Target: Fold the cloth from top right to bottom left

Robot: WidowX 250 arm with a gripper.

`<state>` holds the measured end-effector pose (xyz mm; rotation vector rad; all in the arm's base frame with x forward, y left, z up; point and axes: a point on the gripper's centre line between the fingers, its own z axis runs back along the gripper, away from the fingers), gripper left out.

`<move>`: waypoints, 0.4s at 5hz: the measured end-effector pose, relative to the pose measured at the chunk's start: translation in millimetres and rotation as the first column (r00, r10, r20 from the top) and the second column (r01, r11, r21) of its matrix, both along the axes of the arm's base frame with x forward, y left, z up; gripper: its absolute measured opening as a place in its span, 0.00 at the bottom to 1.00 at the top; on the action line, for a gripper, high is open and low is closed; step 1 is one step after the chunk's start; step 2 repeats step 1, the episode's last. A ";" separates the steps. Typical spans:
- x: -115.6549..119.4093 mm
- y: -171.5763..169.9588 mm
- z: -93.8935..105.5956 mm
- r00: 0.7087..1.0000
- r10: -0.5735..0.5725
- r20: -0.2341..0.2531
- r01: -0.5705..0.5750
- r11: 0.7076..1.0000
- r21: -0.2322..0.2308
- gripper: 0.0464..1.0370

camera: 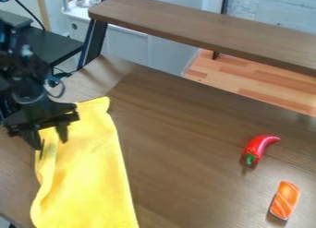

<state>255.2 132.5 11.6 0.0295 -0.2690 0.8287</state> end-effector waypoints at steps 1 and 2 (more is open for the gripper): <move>10.9 -9.3 13.8 0.998 0.005 -0.060 -0.005 1.000 0.000 0.95; 10.9 -9.3 13.8 0.998 0.005 -0.060 -0.005 1.000 0.000 0.95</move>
